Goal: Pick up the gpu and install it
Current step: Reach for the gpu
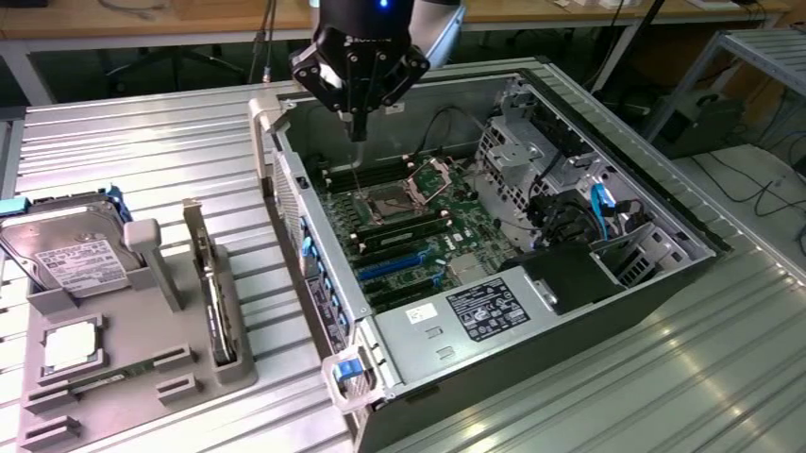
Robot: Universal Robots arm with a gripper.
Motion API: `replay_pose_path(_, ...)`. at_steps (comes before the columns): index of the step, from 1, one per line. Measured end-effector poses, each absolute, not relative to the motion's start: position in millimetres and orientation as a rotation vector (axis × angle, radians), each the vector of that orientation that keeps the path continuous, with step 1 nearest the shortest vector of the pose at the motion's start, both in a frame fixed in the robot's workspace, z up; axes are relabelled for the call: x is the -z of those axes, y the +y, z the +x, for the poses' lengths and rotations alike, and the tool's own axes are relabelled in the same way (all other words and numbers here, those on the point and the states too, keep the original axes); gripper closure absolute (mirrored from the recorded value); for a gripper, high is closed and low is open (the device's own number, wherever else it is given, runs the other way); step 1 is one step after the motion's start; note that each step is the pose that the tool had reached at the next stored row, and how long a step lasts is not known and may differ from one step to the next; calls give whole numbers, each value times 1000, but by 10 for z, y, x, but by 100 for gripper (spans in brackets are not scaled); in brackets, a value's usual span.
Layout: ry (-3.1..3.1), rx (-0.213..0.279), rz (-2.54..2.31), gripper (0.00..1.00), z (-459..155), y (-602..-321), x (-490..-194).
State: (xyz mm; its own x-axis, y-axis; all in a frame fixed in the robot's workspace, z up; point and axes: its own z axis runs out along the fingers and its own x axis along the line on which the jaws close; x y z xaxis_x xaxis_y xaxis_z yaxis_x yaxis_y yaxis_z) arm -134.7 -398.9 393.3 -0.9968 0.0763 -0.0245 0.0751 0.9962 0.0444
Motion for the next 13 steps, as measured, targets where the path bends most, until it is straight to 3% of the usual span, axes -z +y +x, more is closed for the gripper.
replay_pose_path(13,3112,-68,118,89,-1472,-3989,-3933)
